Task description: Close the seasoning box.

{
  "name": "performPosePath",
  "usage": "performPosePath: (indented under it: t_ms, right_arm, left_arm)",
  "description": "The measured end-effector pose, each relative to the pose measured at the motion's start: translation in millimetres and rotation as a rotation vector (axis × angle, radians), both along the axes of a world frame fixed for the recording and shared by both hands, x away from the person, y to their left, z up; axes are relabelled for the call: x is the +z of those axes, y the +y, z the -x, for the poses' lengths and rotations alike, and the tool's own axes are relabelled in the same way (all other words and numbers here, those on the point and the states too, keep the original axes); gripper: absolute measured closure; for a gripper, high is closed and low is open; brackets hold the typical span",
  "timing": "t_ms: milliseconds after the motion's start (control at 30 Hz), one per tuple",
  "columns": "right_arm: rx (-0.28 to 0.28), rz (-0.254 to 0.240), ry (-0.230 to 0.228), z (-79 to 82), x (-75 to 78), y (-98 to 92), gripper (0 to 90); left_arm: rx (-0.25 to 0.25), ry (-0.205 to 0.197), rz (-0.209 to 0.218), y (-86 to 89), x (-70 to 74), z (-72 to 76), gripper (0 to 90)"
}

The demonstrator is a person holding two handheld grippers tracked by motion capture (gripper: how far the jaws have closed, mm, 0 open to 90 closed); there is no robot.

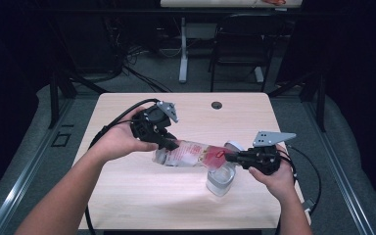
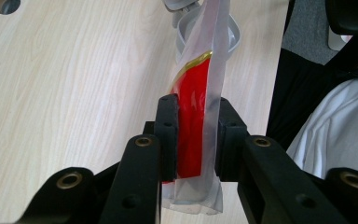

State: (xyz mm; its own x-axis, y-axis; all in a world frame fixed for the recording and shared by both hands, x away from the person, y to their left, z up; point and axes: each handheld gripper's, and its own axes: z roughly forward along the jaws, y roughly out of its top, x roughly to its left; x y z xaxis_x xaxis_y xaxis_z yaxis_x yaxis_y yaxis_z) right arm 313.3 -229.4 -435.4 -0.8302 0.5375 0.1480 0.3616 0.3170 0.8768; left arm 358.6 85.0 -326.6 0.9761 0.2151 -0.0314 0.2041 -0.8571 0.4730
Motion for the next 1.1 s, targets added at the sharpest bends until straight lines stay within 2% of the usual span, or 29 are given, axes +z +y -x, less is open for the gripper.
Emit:
performPosePath:
  t_ms: [1100]
  right_arm:
    - [-0.012,0.011,-0.002,-0.2,-0.6,-0.2,88.1]
  left_arm:
    - [-0.002,0.008,0.005,-4.0,3.5,-0.8,75.8]
